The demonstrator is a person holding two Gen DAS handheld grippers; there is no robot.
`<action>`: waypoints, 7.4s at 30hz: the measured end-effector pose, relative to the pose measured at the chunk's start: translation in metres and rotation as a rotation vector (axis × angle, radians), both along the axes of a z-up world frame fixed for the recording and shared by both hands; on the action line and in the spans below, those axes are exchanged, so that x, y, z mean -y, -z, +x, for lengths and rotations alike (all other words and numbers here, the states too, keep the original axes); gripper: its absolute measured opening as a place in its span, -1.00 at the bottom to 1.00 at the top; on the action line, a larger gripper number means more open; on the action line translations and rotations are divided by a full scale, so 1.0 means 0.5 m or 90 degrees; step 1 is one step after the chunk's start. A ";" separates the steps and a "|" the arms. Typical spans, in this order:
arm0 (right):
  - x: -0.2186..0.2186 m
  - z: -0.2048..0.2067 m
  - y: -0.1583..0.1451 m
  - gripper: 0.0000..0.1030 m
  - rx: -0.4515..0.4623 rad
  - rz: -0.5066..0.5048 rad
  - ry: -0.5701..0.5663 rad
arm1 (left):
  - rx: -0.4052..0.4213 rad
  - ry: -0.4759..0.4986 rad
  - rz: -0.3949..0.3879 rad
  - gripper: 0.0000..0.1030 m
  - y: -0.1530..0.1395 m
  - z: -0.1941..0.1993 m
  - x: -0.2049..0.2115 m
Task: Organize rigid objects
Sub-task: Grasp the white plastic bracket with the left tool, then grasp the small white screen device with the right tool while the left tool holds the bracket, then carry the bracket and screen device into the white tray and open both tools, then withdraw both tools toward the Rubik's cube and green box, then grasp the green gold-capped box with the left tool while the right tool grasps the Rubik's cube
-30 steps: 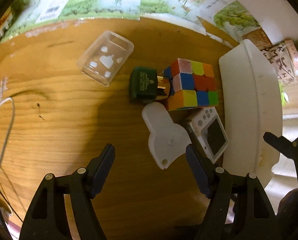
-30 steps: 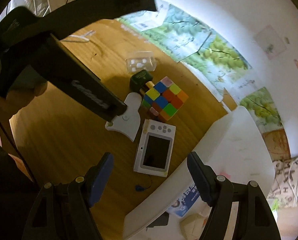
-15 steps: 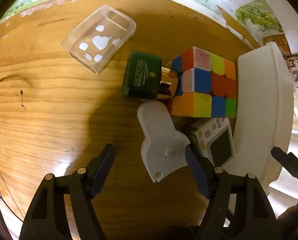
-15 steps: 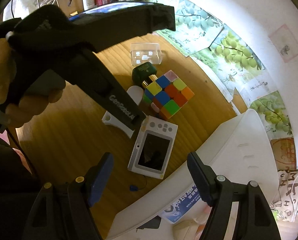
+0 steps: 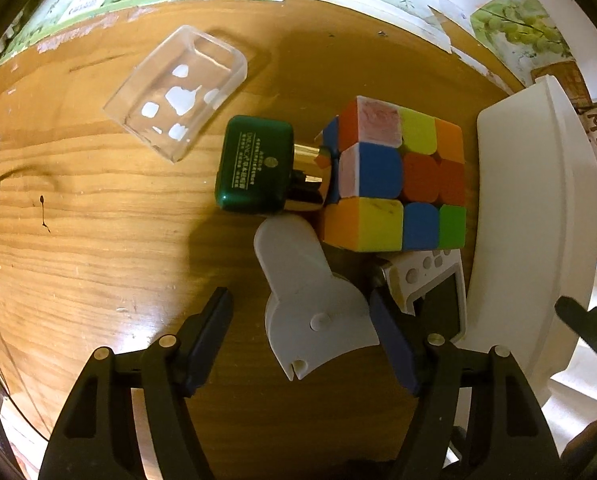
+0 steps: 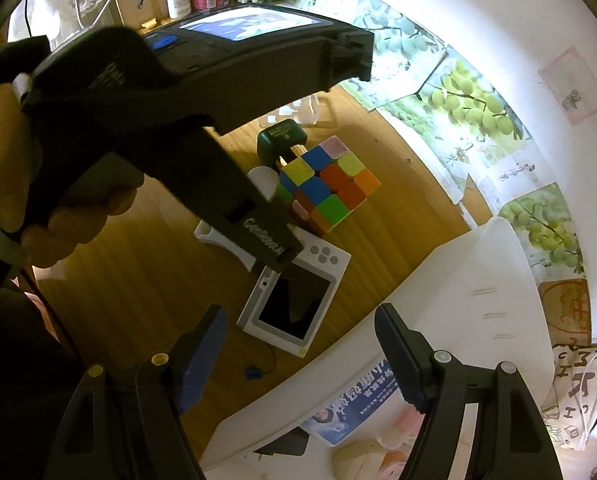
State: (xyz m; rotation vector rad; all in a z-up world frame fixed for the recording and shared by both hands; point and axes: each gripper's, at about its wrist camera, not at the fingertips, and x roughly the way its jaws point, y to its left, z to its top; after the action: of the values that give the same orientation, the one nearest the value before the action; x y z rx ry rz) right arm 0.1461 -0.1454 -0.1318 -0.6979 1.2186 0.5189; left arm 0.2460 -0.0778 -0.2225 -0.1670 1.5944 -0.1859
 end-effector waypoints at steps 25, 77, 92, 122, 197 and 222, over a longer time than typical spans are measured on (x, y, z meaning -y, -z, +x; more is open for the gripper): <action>-0.044 0.080 0.064 0.49 -0.078 -0.058 0.074 | -0.053 -0.110 -0.059 0.09 0.012 -0.088 -0.192; -0.018 0.178 0.124 0.21 -0.138 -0.003 0.394 | 0.059 -0.009 -0.075 0.09 -0.233 -0.192 -0.305; 0.067 0.036 -0.043 0.16 -0.084 0.225 0.392 | 0.087 -0.064 -0.033 0.09 -0.265 -0.184 -0.207; 0.426 -0.066 -0.203 0.16 0.022 0.306 0.309 | 0.191 -0.013 -0.051 0.09 -0.333 -0.208 0.231; 0.015 -0.144 -0.070 0.57 0.378 0.415 0.499 | 0.237 0.107 0.026 0.52 -0.243 -0.046 -0.186; -0.025 0.022 0.106 0.32 0.337 0.260 0.461 | 0.018 0.061 0.021 0.52 -0.069 0.092 -0.106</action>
State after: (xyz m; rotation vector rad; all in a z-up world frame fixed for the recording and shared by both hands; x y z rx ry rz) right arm 0.1572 -0.1327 -0.1849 -0.0063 0.7494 -0.0383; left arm 0.2920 -0.0250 -0.1881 -0.0622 1.5778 -0.2348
